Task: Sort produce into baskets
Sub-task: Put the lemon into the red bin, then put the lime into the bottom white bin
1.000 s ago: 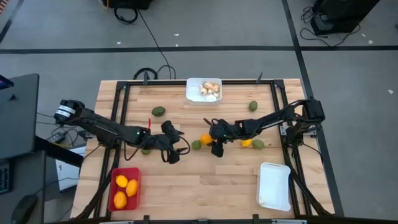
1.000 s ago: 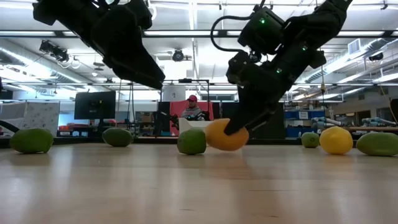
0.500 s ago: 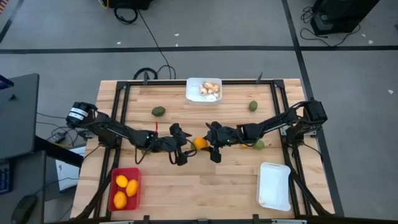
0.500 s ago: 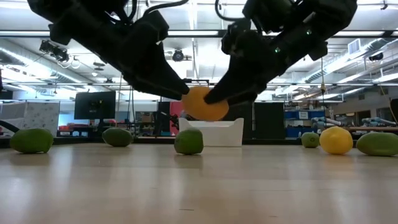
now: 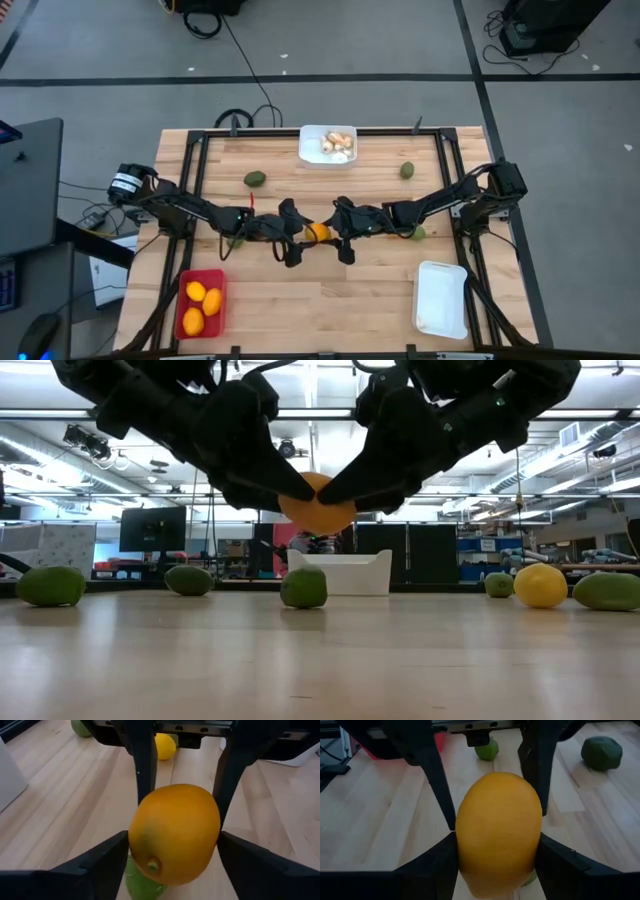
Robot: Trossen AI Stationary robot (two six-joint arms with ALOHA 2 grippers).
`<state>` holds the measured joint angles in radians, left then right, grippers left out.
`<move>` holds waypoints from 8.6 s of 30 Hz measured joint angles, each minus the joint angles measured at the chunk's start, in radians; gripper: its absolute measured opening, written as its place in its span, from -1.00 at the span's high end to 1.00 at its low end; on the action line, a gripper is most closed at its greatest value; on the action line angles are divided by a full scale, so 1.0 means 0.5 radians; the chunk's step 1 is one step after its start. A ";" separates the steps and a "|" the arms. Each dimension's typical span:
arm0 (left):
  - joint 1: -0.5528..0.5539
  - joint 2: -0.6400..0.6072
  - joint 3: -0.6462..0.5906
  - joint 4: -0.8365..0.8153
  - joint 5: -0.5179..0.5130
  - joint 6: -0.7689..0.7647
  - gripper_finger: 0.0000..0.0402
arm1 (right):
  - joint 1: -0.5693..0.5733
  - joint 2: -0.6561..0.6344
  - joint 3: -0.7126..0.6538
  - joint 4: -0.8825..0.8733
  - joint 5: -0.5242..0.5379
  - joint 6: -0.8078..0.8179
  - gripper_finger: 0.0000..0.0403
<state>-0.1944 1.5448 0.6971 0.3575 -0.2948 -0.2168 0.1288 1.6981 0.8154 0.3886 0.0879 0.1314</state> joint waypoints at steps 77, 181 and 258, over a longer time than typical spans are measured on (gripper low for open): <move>-0.888 -0.225 0.980 -3.189 0.273 -1.345 -0.77 | -0.236 -0.416 0.198 -2.742 -0.043 0.133 -0.28; 0.298 0.030 0.463 -0.076 -0.085 -0.163 -0.55 | 0.016 -0.356 -0.027 -0.051 0.909 -0.989 -0.07; -1.563 -0.290 1.148 -3.535 0.402 -2.769 -0.42 | -0.095 -0.362 -0.132 -0.697 0.974 0.152 -0.42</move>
<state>-0.9760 1.3998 1.2713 -1.4101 -0.0938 -1.6013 0.0811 1.5169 0.7494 0.0401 0.5747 0.2073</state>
